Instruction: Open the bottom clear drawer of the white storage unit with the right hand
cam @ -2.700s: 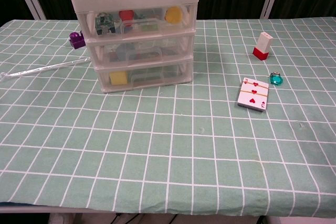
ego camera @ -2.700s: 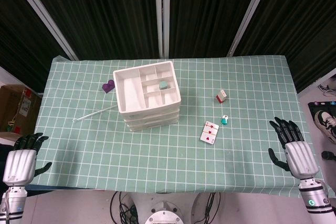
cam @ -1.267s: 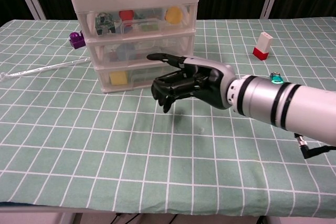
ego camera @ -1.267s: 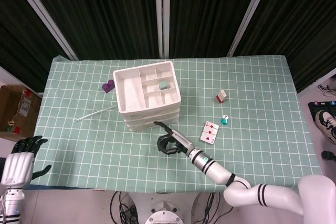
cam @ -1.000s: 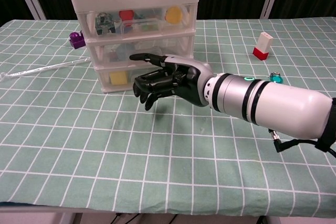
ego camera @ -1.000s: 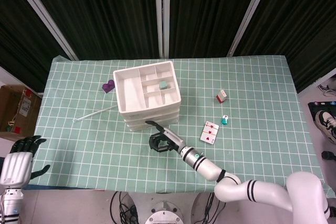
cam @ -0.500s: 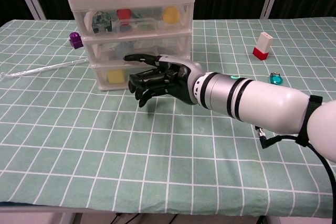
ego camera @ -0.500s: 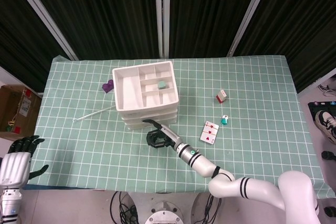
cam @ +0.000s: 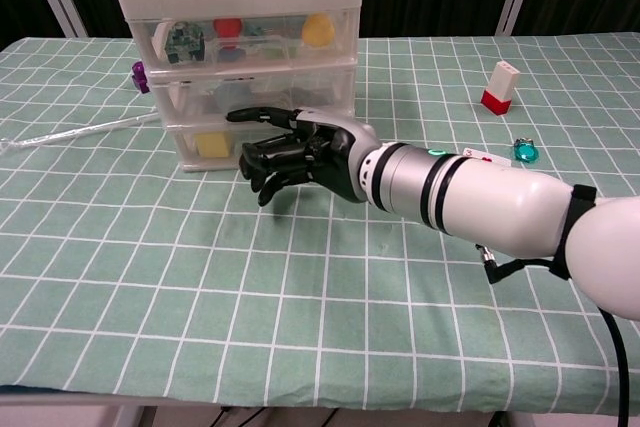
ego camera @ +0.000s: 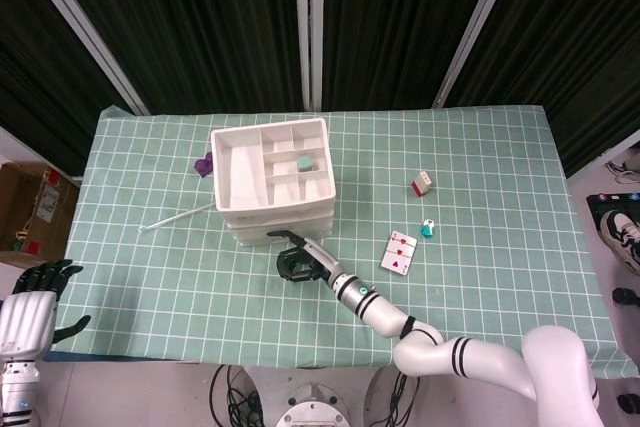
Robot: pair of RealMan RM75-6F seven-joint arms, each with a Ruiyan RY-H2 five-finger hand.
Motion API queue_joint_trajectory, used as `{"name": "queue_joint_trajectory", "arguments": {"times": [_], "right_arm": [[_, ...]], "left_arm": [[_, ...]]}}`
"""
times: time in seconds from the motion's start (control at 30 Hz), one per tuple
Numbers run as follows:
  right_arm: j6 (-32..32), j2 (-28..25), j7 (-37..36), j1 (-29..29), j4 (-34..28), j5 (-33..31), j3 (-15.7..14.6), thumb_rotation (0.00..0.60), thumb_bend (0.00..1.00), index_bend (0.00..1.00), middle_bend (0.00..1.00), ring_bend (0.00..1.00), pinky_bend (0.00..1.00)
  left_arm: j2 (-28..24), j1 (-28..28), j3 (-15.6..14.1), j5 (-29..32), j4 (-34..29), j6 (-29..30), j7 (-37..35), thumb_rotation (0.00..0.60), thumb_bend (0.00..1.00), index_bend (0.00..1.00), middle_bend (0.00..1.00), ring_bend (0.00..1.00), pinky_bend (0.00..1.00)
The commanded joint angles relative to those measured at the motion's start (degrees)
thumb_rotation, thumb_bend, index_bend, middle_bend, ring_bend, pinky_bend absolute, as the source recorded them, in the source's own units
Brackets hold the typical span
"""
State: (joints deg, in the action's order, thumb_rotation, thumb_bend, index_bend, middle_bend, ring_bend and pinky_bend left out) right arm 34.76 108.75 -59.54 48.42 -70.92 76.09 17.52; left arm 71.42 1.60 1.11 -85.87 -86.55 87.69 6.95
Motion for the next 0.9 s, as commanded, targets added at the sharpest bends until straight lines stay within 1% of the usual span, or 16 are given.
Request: {"name": "queue_joint_trajectory", "arguments": {"times": [0.03,0.2,0.27,0.3,0.37,0.4,0.43,0.6,0.7,0.77,0.83,0.9], "right_arm": [[1.2,-0.4,0.2,-1.0,-1.1,0.7,-1.1,0.6,0.5,0.29,0.62,0.58,0.55],[3.0,-1.6,1.1,-2.6,-4.3,2.0,-3.3,0.6,0.51,0.29,0.62,0.58,0.55],[3.5,-2.3,1.9,-3.1,-5.6,2.4,-4.2,0.6,0.51,0.27,0.61,0.58,0.55],[3.7,-2.8,2.4,-3.4,-6.5,2.7,-4.8,0.6,0.51,0.21,0.59,0.58,0.55],[3.6,-4.8,3.2,-3.7,-9.2,4.0,-6.2,0.6,0.51,0.07,0.55,0.58,0.55],[4.0,-6.2,4.0,-4.1,-10.8,4.9,-7.0,0.6,0.51,0.02,0.52,0.57,0.55],[4.4,-7.3,4.7,-4.3,-12.1,5.7,-7.6,0.6,0.51,0.0,0.51,0.57,0.55],[4.7,-14.5,9.3,-5.1,-19.8,7.4,-10.2,0.6,0.5,0.0,0.49,0.57,0.55],[6.0,-19.4,14.7,-5.5,-24.7,9.2,-11.6,0.6,0.5,0.0,0.49,0.57,0.55],[7.9,-21.7,18.5,-6.0,-27.0,10.4,-12.0,0.6,0.5,0.0,0.5,0.58,0.55],[10.8,-23.5,24.2,-7.0,-28.9,10.7,-11.9,0.6,0.5,0.0,0.52,0.61,0.55],[12.4,-24.7,29.8,-7.7,-30.4,8.7,-11.2,0.6,0.5,0.0,0.55,0.64,0.56]], "left_arm": [[0.2,0.1,-0.1,-0.2,0.3,-0.1,-0.1,0.6,0.04,0.27,0.19,0.17,0.19],[0.6,0.3,0.0,-0.4,0.7,-0.2,-0.4,0.6,0.05,0.27,0.19,0.17,0.19],[0.6,0.3,0.1,-0.4,0.8,-0.2,-0.4,0.6,0.05,0.27,0.19,0.17,0.19],[0.7,0.3,0.1,-0.4,0.9,-0.2,-0.5,0.6,0.05,0.27,0.19,0.17,0.19],[0.7,0.3,0.1,-0.3,1.2,-0.2,-0.2,0.6,0.05,0.27,0.19,0.17,0.19],[0.8,0.3,0.1,-0.2,1.3,-0.2,0.0,0.6,0.04,0.27,0.19,0.17,0.19],[0.9,0.3,0.1,-0.2,1.4,-0.2,0.1,0.6,0.05,0.27,0.19,0.17,0.19],[1.1,0.4,0.2,-0.3,1.7,0.0,0.0,0.6,0.05,0.27,0.19,0.17,0.19],[1.1,0.5,0.3,-0.7,1.7,0.1,-0.2,0.6,0.05,0.27,0.19,0.17,0.19],[1.1,0.6,0.3,-0.8,1.7,0.2,-0.3,0.6,0.05,0.27,0.19,0.17,0.19],[1.1,0.6,0.4,-0.9,1.6,0.2,-0.3,0.6,0.05,0.27,0.19,0.17,0.19],[1.1,0.7,0.4,-1.1,1.6,0.3,-0.4,0.6,0.05,0.27,0.19,0.17,0.19]]}}
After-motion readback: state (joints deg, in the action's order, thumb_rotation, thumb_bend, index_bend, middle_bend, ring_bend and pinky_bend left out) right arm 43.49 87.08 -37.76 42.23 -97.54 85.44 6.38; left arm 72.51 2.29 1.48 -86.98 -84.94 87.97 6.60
